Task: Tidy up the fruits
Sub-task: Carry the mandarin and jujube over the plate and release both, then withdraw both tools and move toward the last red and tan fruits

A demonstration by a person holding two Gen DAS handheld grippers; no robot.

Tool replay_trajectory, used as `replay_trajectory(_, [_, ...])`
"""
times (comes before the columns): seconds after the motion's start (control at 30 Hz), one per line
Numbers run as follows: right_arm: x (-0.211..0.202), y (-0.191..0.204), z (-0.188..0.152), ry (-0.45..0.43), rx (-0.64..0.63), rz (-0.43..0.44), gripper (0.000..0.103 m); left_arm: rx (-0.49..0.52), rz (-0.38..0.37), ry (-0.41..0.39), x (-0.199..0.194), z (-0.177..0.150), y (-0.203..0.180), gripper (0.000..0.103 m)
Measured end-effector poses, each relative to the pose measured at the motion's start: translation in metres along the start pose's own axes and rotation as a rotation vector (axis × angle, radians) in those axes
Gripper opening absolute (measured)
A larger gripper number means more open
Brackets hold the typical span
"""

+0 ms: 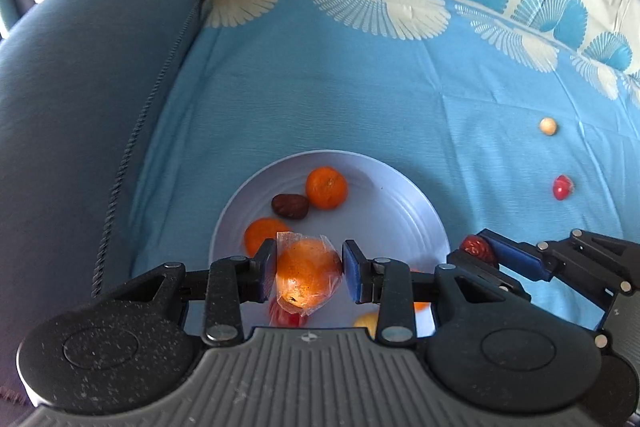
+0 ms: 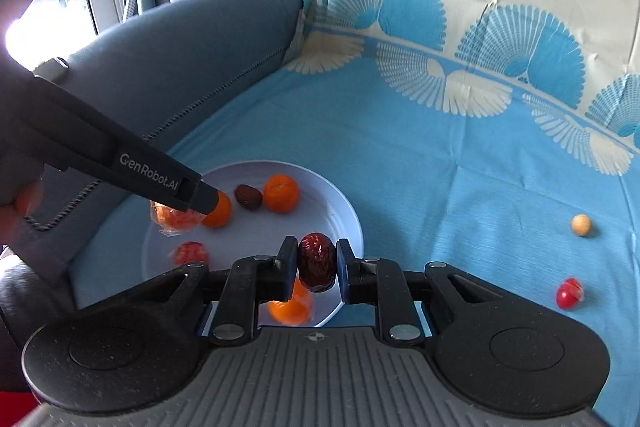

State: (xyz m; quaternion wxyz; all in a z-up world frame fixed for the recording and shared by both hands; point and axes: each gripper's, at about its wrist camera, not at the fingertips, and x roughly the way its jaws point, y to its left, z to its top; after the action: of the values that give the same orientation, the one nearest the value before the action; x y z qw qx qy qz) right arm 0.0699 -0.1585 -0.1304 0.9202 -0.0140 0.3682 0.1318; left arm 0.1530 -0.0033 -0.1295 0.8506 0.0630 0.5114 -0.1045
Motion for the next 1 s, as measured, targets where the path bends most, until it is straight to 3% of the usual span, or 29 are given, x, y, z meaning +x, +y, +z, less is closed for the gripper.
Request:
replay_trajectory(0.23, [0.036,-0.007,-0.006,0.039,-0.017,0.013,0.022,0.022,-0.001,0.039,0.038,0.007,-0.004,0.039])
replay_trajectory(0.3, [0.04,-0.008,-0.006,0.053,-0.018,0.039,0.023,0.039,-0.011,0.026,0.038,0.009,-0.005,0.046])
replay_trajectory(0.33, [0.041,-0.008,-0.006,0.059,-0.018,0.042,0.035,0.045,-0.008,0.014,0.035,0.01,-0.005,0.067])
replay_trajectory(0.37, [0.041,-0.007,-0.005,0.064,-0.021,0.038,0.046,0.043,0.013,-0.011,0.029,0.01,-0.004,0.095])
replay_trajectory(0.4, [0.037,-0.005,-0.005,0.06,-0.028,0.032,0.064,0.034,0.041,-0.052,0.02,0.009,-0.002,0.102])
replay_trajectory(0.43, [0.032,-0.004,-0.006,0.049,-0.035,0.025,0.075,0.022,0.056,-0.104,0.009,0.005,0.001,0.103])
replay_trajectory(0.47, [0.025,-0.002,-0.008,0.037,-0.041,0.019,0.078,0.021,0.054,-0.132,0.0,0.001,0.004,0.103])
replay_trajectory(0.53, [0.008,0.002,-0.013,0.027,-0.051,0.016,0.086,0.023,0.058,-0.116,-0.014,-0.009,0.008,0.103])
replay_trajectory(0.67, [-0.029,0.012,-0.027,0.045,-0.026,0.022,0.091,0.007,0.112,-0.065,-0.042,-0.04,0.011,0.103])
replay_trajectory(0.8, [-0.072,0.027,-0.036,0.045,0.005,0.027,0.096,-0.037,0.12,-0.022,-0.071,-0.071,0.014,0.103])
replay_trajectory(1.0, [-0.132,0.05,-0.045,-0.026,0.012,0.008,0.099,-0.053,0.141,-0.035,-0.117,-0.111,0.014,0.103])
